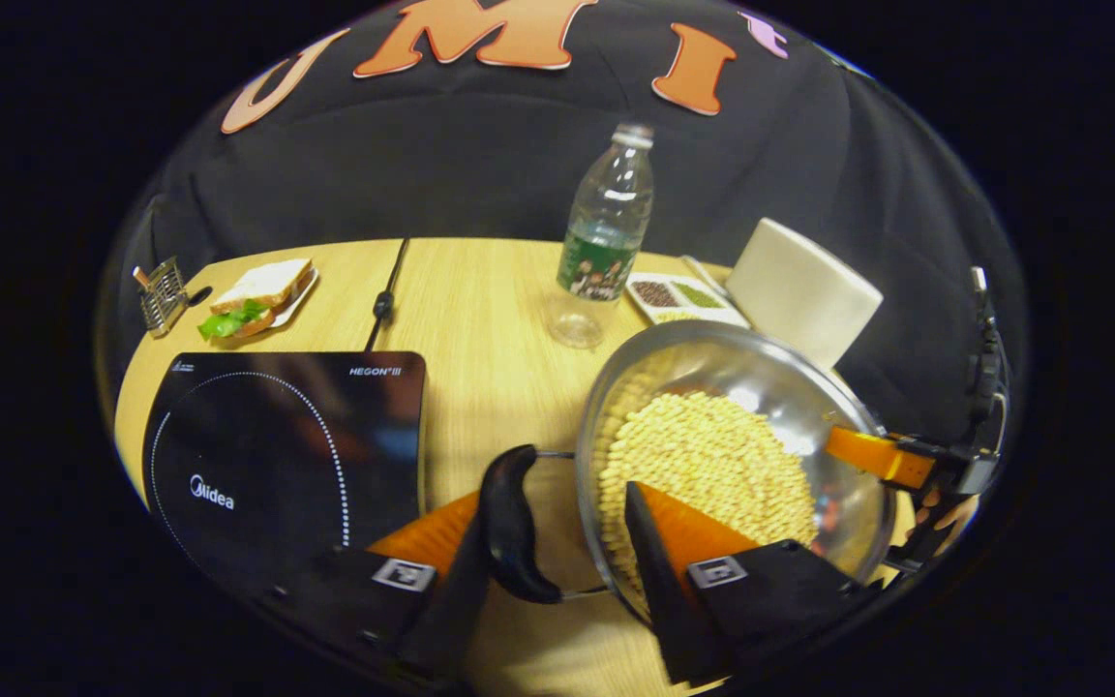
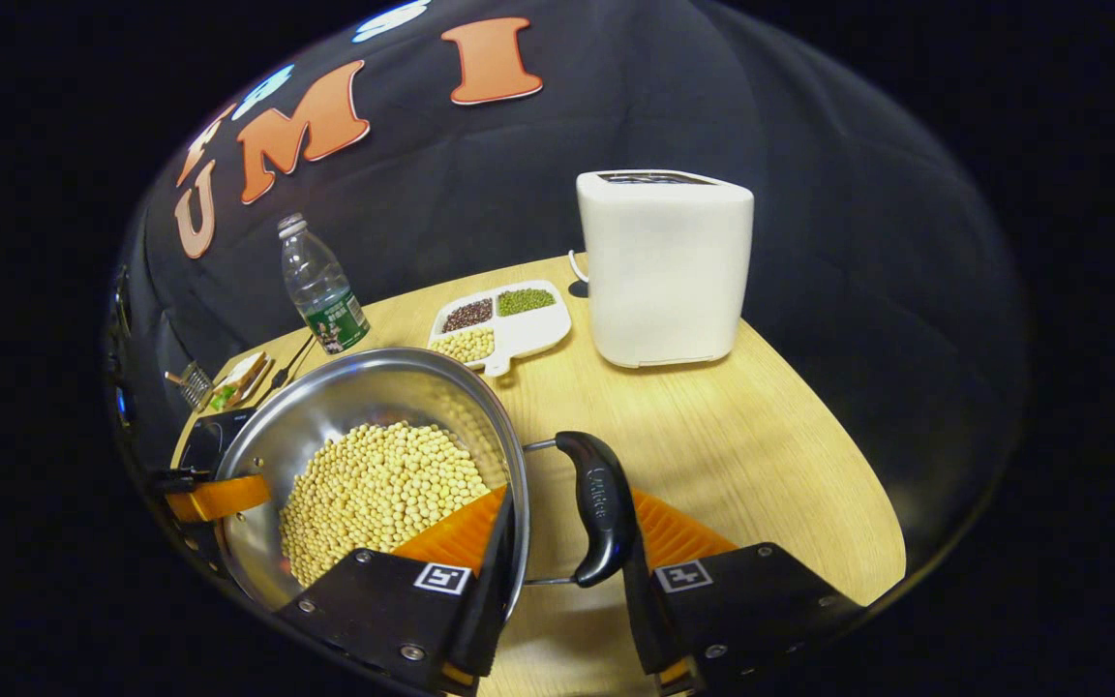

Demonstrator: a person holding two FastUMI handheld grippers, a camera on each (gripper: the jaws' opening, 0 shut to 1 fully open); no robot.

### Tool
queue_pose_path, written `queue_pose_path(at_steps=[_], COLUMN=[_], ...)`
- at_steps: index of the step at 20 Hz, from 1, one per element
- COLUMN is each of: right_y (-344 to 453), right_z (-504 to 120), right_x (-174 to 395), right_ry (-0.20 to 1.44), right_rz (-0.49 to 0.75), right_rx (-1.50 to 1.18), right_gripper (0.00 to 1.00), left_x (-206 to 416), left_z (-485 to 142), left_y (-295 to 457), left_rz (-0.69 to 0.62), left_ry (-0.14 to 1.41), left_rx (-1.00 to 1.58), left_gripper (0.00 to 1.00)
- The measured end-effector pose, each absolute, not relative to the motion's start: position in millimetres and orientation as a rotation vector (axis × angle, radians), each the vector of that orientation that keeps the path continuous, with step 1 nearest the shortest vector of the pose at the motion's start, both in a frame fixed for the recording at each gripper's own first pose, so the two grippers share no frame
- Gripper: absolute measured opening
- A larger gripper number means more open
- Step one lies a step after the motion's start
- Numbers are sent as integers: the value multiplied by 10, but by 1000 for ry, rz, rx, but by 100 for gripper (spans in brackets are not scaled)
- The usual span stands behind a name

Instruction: First push the handle of the pot to place it horizontally, then grasp the pot with both hands and set it on the induction cooktop.

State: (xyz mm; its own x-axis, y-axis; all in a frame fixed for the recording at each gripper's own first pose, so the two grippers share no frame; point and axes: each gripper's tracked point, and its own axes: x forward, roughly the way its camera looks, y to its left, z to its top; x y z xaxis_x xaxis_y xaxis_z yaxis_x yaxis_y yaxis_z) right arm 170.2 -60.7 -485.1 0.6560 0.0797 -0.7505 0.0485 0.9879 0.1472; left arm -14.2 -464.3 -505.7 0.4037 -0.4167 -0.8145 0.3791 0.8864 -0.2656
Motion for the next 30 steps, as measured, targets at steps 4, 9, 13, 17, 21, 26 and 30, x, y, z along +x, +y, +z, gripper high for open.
queue_pose_path(at_steps=[4,9,13,17,21,26,30], right_y=[-620,-546,-357,-46,411,1027,1442], right_z=[-4807,-4476,-4109,-3781,-3534,-3383,-3400], right_x=[1660,1598,1562,1541,1498,1429,1337], right_ry=[856,812,774,733,716,705,718], right_rz=[-21,-40,-32,-10,37,96,130], right_rx=[164,195,208,196,185,185,180], right_gripper=[48,45,45,45,45,44,44], left_x=[-144,-184,-79,-3,63,139,117], left_z=[-5086,-4860,-4501,-4219,-3924,-3715,-3651], left_y=[-4623,-4535,-4357,-4009,-3546,-2890,-2433], left_rz=[-486,-494,-501,-483,-443,-379,-334], left_ry=[1061,1047,1007,987,963,937,944], left_rx=[-14,-11,-14,-34,-46,-54,-64], left_gripper=[64,62,60,60,60,62,64])
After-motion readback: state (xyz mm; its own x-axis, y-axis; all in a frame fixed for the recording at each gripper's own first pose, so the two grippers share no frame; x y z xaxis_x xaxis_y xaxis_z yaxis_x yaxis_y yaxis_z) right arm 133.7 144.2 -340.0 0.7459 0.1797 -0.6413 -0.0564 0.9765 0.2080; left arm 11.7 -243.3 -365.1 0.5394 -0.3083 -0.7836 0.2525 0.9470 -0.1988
